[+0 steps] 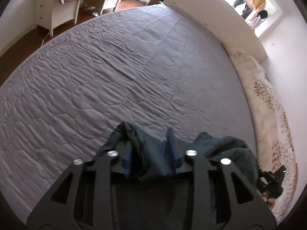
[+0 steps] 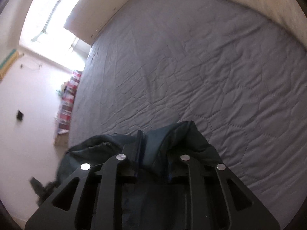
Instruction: Fold large clothes
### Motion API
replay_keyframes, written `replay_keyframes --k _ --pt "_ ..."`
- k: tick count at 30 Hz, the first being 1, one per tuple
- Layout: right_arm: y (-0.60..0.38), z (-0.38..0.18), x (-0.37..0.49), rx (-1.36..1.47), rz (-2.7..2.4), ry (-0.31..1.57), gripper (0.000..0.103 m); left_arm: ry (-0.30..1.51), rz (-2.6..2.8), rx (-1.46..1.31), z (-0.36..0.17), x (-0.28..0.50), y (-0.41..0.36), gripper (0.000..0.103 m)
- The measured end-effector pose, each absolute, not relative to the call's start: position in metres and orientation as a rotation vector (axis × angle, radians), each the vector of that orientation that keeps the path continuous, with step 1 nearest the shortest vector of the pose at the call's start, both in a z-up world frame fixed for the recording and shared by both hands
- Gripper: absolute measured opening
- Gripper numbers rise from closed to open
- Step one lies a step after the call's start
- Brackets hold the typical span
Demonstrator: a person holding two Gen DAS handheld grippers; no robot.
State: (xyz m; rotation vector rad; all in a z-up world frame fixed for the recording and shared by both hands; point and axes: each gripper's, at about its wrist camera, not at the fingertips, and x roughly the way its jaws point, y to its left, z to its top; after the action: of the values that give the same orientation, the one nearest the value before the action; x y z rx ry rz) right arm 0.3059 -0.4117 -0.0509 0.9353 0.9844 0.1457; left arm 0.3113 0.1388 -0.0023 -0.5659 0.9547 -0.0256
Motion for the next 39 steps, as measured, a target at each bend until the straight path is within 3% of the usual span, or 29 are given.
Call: replay_keyframes --k 2,4,5,6,15,24,31,39 --pt "-0.418 -0.046 0.304 0.988 0.166 0.969 0.038 0.914 -0.027 -0.588 0.008 0.311 0.142 0.067" --pt "-0.423 -0.036 0.298 1.012 0.175 0.932 0.054 0.848 -0.001 -0.583 0.024 0.304 0.146 0.082" --pt "-0.425 -0.029 0.296 1.007 0.17 0.906 0.076 0.81 0.0 -0.582 0.033 0.3 0.149 0.083" --pt "-0.428 -0.018 0.29 0.977 0.134 0.856 0.083 0.8 -0.004 -0.583 0.038 0.298 0.15 0.083" --pt "-0.412 0.02 0.233 0.761 0.14 0.803 0.083 0.826 0.004 -0.542 0.047 0.238 0.161 0.083" --pt "-0.384 0.004 0.097 0.587 0.105 0.844 0.083 0.897 0.082 -0.529 0.02 0.131 0.18 0.083" --pt "-0.388 -0.023 0.023 0.712 0.083 0.927 0.083 0.983 0.056 -0.682 -0.016 0.074 0.176 0.087" --pt "-0.366 -0.053 0.018 0.867 0.126 0.993 0.084 1.039 0.004 -0.813 -0.048 0.087 0.146 0.089"
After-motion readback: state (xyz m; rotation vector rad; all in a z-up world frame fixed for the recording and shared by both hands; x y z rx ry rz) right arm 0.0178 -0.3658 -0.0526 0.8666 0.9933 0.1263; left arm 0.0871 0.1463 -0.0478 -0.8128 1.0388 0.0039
